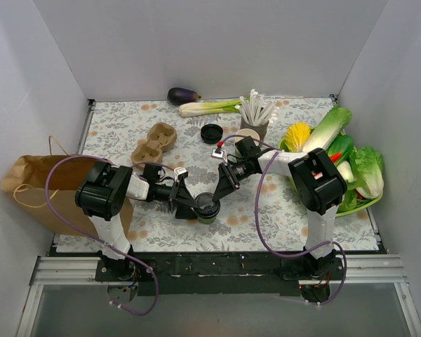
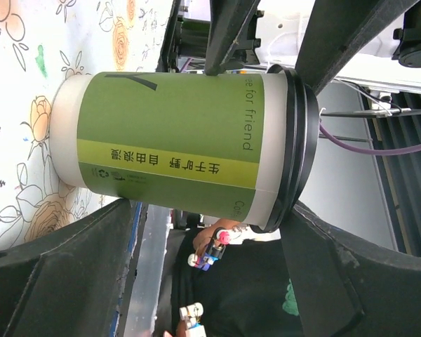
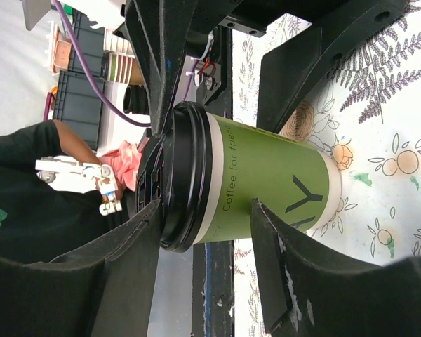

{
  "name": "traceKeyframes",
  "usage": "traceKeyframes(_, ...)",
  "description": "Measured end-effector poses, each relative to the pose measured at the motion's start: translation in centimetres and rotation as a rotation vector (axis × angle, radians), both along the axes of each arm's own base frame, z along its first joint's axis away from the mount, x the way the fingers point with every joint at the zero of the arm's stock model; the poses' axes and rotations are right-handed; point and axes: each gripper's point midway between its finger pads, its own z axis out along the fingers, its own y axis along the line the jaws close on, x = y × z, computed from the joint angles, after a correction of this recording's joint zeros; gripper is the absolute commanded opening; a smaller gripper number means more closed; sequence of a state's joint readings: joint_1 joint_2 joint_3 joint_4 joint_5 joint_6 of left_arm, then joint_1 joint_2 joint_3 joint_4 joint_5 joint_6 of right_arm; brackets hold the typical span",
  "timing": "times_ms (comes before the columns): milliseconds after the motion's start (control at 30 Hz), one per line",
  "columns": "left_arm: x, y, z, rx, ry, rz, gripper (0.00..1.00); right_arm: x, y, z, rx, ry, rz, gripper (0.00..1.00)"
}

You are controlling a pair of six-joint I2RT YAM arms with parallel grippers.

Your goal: Pack the takeout coffee

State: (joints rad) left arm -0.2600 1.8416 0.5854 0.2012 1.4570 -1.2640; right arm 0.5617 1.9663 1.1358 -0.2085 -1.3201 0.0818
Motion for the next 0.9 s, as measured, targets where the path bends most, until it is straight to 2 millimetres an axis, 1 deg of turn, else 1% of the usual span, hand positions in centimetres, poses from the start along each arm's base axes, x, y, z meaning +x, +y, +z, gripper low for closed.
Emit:
traceKeyframes(100,0.0,0.0,0.0,-0.012,-0.003,-0.008,0.82,0.0,0.0,0.0,0.001,-0.001,0.001,0.55)
traceKeyframes(200,0.0,0.0,0.1,-0.014,-0.006,-0.009,0.86,0.0,0.0,0.0,0.000,-0.001,0.001,0.56)
traceKeyframes(300,0.2,-0.1,0.2,-0.006,-0.020,-0.003,0.90,0.1,0.0,0.2,-0.003,-0.009,0.004,0.61)
traceKeyframes(333,0.3,-0.1,0.3,0.001,-0.031,0.004,0.93,0.1,0.0,0.2,-0.009,-0.014,0.004,0.65)
traceKeyframes(400,0.8,-0.2,0.7,0.023,-0.072,0.026,0.95,0.2,0.0,0.4,-0.016,-0.037,0.004,0.71)
traceKeyframes(433,1.2,-0.3,1.0,0.036,-0.100,0.043,0.97,0.3,-0.1,0.4,-0.031,-0.064,0.002,0.77)
traceKeyframes(467,1.8,-0.3,1.3,0.051,-0.132,0.061,0.98,0.4,-0.2,0.5,-0.037,-0.090,0.000,0.80)
traceKeyframes(533,2.9,-0.5,2.3,0.063,-0.196,0.088,0.98,0.6,-0.4,1.0,-0.057,-0.157,-0.004,0.92)
traceKeyframes(667,4.6,-0.7,4.7,0.066,-0.309,0.115,0.98,1.0,-1.0,3.2,-0.057,-0.317,-0.005,0.95)
traceKeyframes(767,4.8,-0.7,5.4,0.081,-0.334,0.121,0.98,0.9,-1.5,4.8,-0.042,-0.440,0.008,0.96)
traceKeyframes(800,4.9,-0.7,5.6,0.090,-0.335,0.123,0.98,0.8,-1.6,5.0,-0.041,-0.459,0.014,0.96)
traceKeyframes(900,5.4,-0.7,6.5,0.115,-0.364,0.130,0.98,0.7,-1.6,5.3,-0.048,-0.592,0.063,0.97)
